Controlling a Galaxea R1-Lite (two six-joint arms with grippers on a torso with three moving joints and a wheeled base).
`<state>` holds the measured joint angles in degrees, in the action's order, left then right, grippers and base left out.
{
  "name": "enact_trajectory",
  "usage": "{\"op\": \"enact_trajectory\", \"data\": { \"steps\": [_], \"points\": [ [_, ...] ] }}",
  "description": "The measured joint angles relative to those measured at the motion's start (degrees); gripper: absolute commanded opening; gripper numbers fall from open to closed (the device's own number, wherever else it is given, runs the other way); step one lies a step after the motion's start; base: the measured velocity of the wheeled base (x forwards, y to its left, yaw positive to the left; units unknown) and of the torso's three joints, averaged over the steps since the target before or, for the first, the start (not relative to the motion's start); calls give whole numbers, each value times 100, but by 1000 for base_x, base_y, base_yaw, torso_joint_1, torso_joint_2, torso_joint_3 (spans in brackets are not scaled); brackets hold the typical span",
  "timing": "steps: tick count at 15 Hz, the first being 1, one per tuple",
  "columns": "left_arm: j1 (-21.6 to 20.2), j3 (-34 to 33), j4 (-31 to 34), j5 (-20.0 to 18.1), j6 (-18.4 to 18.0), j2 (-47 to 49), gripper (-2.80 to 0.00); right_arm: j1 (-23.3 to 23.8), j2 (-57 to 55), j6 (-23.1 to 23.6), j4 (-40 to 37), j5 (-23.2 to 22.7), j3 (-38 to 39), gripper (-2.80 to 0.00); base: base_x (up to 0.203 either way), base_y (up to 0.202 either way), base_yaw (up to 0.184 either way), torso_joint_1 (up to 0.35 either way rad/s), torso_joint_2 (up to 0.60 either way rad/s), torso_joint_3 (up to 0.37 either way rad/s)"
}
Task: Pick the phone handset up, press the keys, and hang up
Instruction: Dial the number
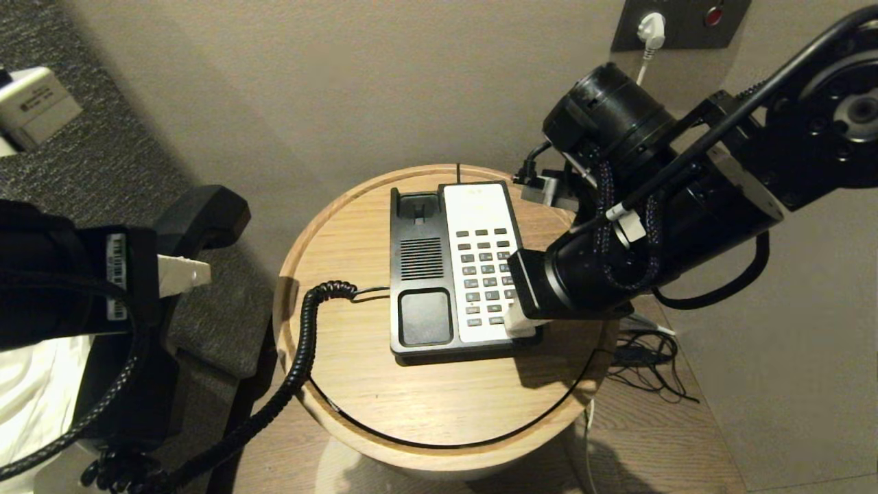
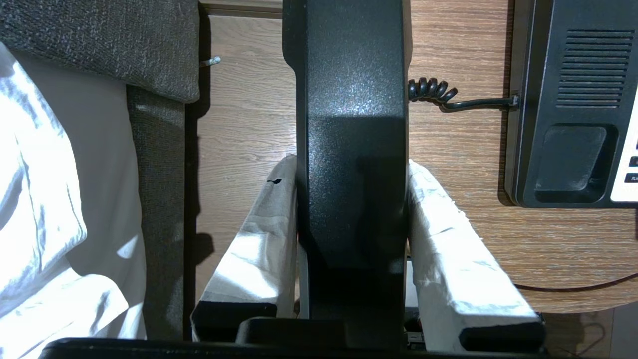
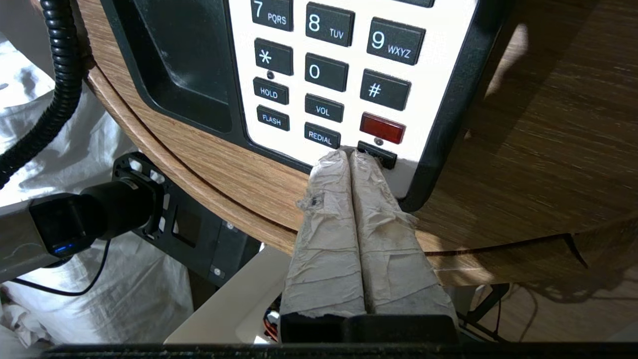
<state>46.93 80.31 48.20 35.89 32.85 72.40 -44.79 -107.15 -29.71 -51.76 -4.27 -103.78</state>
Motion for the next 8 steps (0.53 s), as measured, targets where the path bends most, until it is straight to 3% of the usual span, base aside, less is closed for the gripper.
{"op": "enact_trajectory", "data": {
  "steps": [8],
  "points": [
    [-7,-27,9,-9,11,-22,-280,-9,86,-35,-72,2,-107,-280,0,0,0,0,0,0]
  ]
}}
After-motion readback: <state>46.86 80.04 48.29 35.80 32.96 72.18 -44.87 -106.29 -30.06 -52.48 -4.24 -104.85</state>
